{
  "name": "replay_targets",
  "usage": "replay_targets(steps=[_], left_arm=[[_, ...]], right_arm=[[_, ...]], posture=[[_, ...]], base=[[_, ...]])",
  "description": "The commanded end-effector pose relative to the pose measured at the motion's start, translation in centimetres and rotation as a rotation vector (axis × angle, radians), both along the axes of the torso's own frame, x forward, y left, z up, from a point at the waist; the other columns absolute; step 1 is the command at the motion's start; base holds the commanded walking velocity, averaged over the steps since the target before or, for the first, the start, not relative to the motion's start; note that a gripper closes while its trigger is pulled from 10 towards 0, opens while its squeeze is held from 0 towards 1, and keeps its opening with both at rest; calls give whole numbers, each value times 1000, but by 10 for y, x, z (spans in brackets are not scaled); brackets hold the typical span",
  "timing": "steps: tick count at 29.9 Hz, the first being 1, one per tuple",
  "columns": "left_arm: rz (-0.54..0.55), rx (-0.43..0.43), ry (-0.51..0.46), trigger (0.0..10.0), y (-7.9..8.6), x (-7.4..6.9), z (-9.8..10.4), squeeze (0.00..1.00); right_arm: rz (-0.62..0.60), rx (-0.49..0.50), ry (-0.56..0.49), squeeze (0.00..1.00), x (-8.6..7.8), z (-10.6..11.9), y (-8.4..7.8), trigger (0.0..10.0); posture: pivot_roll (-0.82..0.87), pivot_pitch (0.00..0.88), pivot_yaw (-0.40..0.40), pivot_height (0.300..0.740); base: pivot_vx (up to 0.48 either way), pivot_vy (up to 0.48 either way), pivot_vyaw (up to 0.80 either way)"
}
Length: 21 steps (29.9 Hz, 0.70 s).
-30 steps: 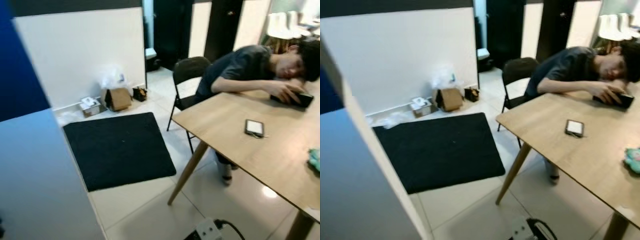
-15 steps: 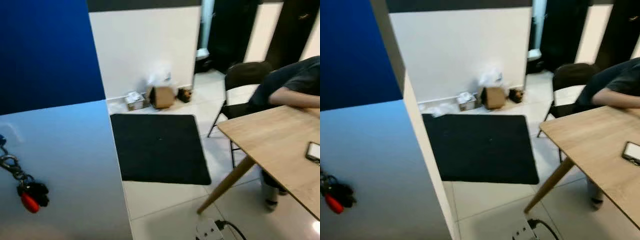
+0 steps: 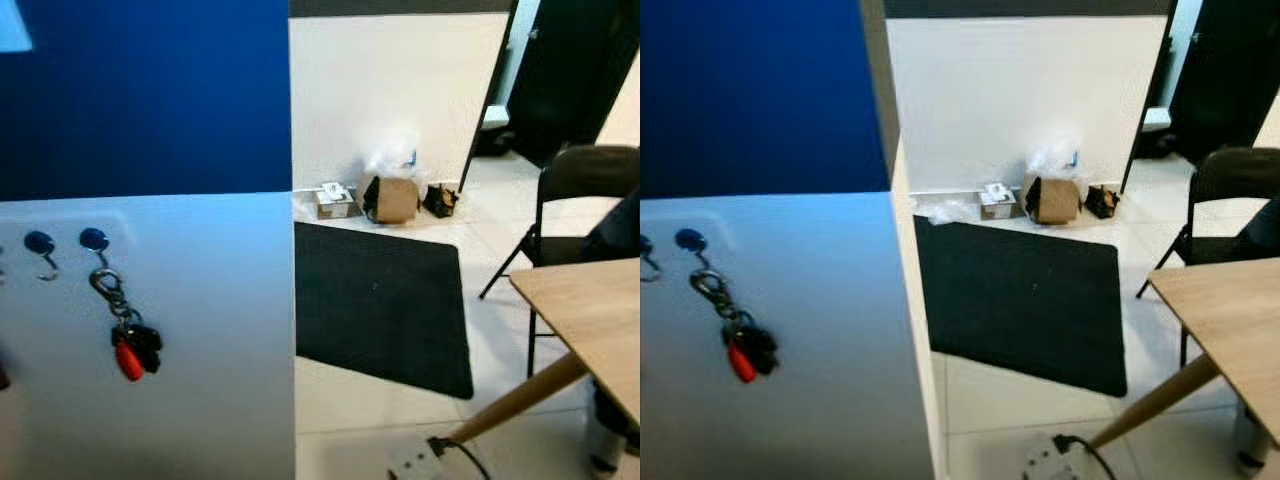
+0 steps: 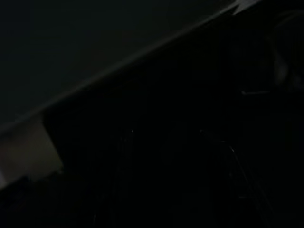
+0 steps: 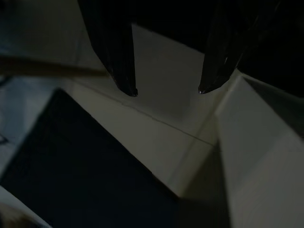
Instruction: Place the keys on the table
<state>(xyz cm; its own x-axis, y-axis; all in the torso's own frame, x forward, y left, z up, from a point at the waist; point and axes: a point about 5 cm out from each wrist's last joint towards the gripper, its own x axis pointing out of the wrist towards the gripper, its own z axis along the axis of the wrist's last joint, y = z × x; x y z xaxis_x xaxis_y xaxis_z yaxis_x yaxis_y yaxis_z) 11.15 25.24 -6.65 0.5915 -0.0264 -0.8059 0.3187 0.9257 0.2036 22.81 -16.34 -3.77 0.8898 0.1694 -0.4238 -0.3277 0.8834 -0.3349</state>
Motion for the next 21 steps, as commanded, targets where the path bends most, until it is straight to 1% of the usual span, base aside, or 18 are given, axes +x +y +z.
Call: replay_targets(steps=[1,21], left_arm=[[4,11,41,10000,4,-11,-5,0],[9,12,33,10000,6,-13,-8,0]], right_arm=[[-3,-9,20,0,-4,-3,-2,10000],[-4,-6,24,0,-7,-5,-2,10000]], posture=[[161,108,20,740],[165,119,22,740]], base=[[0,0,800],[0,0,800]])
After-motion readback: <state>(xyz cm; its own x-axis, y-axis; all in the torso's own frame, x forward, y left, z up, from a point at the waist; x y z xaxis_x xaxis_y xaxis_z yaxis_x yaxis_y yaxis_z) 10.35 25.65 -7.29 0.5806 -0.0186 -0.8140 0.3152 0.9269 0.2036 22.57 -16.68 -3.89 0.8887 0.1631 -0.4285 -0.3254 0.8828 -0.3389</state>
